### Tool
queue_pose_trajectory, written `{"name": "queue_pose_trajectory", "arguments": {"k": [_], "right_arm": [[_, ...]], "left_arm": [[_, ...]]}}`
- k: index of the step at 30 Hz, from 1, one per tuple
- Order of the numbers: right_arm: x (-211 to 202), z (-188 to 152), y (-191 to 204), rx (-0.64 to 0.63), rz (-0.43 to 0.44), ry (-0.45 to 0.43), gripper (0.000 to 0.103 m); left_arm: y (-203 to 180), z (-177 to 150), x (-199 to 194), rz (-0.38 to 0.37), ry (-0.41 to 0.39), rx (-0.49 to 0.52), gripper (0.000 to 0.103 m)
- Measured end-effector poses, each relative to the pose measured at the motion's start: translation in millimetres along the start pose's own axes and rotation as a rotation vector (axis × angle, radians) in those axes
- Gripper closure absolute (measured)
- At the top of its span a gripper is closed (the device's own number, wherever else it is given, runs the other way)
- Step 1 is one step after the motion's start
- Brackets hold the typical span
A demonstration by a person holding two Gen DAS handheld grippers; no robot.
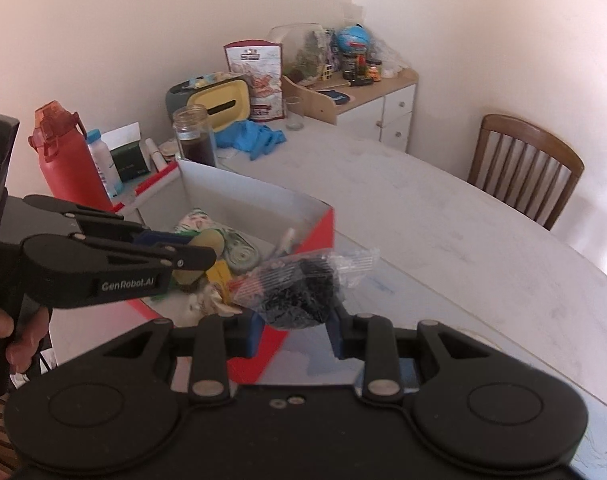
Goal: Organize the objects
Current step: 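Carry the foam roller and bag of black pieces over the cardboard box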
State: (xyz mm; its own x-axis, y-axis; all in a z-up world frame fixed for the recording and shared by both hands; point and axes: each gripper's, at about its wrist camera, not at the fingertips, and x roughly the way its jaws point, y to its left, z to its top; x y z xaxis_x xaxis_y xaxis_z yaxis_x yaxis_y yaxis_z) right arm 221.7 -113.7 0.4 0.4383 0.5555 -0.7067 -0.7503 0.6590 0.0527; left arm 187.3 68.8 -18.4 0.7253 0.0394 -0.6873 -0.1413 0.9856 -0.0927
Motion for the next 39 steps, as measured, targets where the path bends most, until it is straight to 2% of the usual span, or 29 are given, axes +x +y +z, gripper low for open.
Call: {"name": "queue_pose_trajectory", "arguments": {"k": [14, 21, 25, 31, 35, 39], "right_arm": [[54, 25, 45, -0.02, 0.007, 0.03, 0.072], [92, 33, 58, -0.013, 0.019, 0.066, 0.072], [119, 39, 60, -0.01, 0.01, 0.081, 0.072], [156, 37, 62, -0.045, -0.01, 0.124, 0.072], [171, 33, 63, -0.056, -0.005, 0.148, 0.072], [181, 33, 67, -0.084, -0.003, 0.171, 0.072]], "left_arm": [[83, 12, 13, 0.086, 0.01, 0.006, 0.087], [109, 13, 43, 0.091, 0.075, 0.025, 0.087], [114, 7, 53, 0.081, 0.101, 0.028, 0.087], [107, -7, 60, 0.065, 0.129, 0.089, 0.087], [96, -16, 62, 0.022, 0.145, 0.15, 0.087], [92, -20, 74, -0.004, 0.197, 0.173, 0.087]]}}
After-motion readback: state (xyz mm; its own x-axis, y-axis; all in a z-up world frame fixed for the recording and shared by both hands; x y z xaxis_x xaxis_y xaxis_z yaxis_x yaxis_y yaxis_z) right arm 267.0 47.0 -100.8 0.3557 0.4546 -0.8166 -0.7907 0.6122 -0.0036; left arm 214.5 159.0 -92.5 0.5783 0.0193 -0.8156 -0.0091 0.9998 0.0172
